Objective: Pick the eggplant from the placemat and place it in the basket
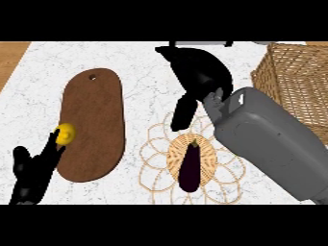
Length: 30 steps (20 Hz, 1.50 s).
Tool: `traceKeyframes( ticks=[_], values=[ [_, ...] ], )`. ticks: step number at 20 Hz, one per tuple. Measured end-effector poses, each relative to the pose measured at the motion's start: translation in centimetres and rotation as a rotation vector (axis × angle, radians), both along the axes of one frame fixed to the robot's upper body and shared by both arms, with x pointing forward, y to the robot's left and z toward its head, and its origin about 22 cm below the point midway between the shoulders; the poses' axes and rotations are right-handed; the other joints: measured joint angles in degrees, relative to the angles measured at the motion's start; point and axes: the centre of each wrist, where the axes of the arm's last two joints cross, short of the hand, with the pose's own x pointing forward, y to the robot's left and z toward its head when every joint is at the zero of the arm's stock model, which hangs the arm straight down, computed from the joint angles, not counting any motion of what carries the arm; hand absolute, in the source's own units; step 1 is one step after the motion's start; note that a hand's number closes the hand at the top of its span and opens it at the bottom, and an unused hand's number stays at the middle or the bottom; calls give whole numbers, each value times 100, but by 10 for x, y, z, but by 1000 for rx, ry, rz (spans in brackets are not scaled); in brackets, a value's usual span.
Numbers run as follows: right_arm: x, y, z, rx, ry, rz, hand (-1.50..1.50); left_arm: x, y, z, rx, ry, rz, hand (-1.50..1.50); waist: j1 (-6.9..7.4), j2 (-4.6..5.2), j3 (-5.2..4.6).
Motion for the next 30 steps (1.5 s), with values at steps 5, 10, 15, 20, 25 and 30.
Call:
traceKeyframes(
  ticks=[5,10,15,20,25,30],
  values=[
    [6,-7,40,-100,139,67,-150,-2,2,2,-2,6,13,0,-48,22,4],
    [11,-20,60,-141,227,123,-150,-5,3,3,-3,5,15,0,-66,31,2],
    [7,-30,68,-153,272,156,-150,-6,3,2,-6,8,17,0,-87,36,8],
    [0,-29,58,-163,306,160,-150,-9,6,2,-11,-2,0,0,-55,53,8],
    [-9,-25,40,-157,316,156,-150,-6,2,1,-12,5,2,0,-31,68,23],
    [-19,-19,10,-170,322,150,-150,-5,-7,-2,-12,-2,1,0,-9,77,37]
  ],
)
